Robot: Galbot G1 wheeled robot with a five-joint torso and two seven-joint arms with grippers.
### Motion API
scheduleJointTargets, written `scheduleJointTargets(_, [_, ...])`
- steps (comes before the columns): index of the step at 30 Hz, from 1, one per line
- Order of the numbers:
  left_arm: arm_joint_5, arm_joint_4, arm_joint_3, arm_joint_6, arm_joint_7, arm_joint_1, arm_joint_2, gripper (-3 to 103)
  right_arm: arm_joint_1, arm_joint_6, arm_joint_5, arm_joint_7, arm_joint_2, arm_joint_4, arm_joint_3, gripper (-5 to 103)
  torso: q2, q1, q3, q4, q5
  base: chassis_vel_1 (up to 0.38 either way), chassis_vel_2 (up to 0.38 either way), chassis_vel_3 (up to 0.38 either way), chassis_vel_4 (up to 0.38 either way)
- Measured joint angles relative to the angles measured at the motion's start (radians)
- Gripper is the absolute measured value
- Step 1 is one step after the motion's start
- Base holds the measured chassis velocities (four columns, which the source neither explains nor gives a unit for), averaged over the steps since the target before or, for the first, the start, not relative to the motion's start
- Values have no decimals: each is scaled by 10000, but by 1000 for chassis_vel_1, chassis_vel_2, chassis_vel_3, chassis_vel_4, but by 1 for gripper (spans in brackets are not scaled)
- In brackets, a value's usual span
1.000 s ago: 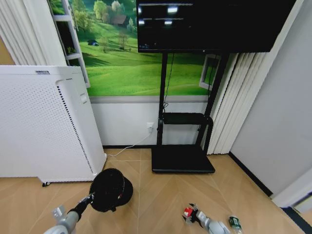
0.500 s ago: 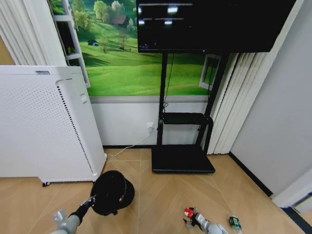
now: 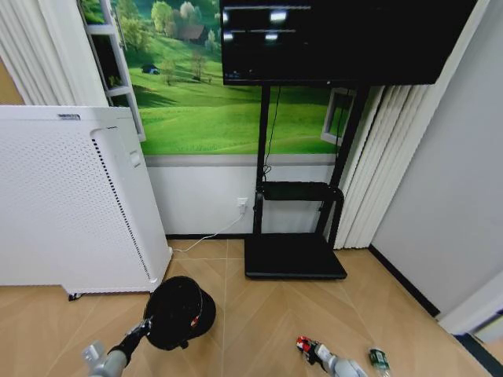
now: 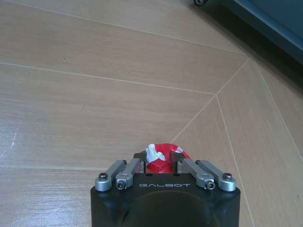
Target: Pick up the trash bin and place the garbage on the floor into it.
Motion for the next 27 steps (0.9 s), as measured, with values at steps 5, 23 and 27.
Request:
scheduleJointTargets(5, [-12,27,-7,-1,0,-35,34,3,-64,-19,226,-146,-68,84,7,25,0,0,0,-1,-1,0,0,0,0])
scheduleJointTargets(23, [450,1216,1148,-50,-7,-907,248,3,-1835,-572,3583,-1258,-1695,3716,231,21,-1,0,1,-3,-1,0,0,0,0])
scheduleJointTargets(27, [627,1803,2144,-26,47,-1480,350,3,-2606,-827,4268,-1449,-2060,5623,482,20,0,0,1,-1,-5,0,0,0,0])
